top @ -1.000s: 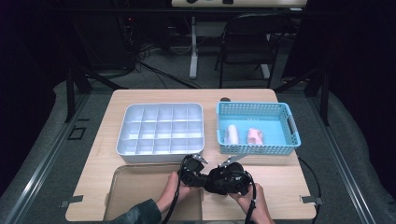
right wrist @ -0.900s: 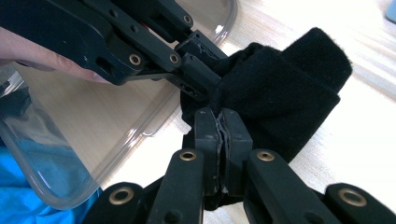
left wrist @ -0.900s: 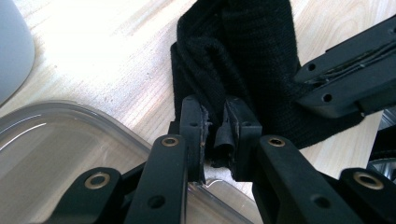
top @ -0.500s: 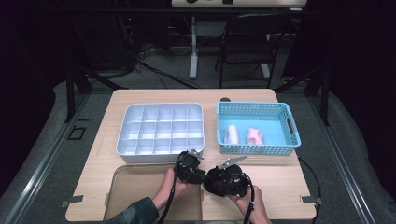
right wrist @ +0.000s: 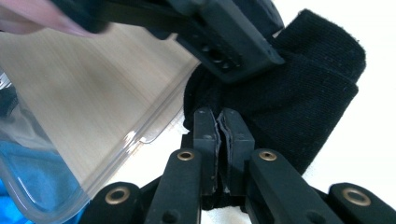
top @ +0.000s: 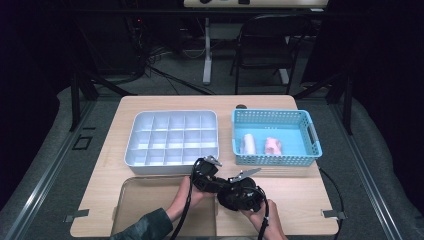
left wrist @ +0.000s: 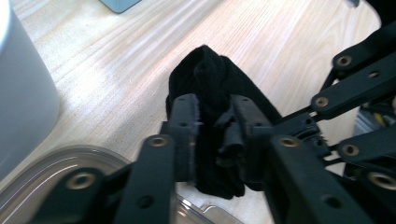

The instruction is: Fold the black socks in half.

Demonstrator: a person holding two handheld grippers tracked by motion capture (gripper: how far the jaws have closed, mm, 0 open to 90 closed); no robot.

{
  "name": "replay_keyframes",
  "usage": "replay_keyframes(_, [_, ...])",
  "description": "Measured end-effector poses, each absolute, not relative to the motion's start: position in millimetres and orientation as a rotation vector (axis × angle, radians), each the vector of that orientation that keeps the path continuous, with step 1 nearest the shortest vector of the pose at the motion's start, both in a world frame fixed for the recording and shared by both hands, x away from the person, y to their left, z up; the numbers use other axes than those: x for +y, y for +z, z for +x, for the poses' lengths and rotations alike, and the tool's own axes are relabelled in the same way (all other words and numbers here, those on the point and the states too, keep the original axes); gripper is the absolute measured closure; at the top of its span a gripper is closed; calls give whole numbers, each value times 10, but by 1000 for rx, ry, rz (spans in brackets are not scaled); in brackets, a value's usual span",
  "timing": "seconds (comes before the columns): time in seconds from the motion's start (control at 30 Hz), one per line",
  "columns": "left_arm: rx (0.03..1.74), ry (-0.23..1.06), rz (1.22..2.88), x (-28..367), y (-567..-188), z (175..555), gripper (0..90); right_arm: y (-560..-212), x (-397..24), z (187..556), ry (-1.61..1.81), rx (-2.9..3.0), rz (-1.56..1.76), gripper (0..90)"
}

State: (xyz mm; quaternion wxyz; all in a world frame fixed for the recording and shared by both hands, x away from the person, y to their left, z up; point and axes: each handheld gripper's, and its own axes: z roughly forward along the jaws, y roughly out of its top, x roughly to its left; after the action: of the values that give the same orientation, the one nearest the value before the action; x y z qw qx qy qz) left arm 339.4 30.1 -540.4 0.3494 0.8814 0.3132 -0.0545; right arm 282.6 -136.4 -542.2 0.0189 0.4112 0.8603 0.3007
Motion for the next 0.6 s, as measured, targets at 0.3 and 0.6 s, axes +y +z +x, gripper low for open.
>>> replay_keyframes(0.3, [804, -85, 2306, 284, -5455, 3377, 829, -5332, -1406, 2796, 1001, 2689, 1261, 744])
replay_keyframes(0.6, [811, -93, 2311, 312, -5465, 3393, 811, -5369, -1523, 2782, 910, 2606, 1337, 856])
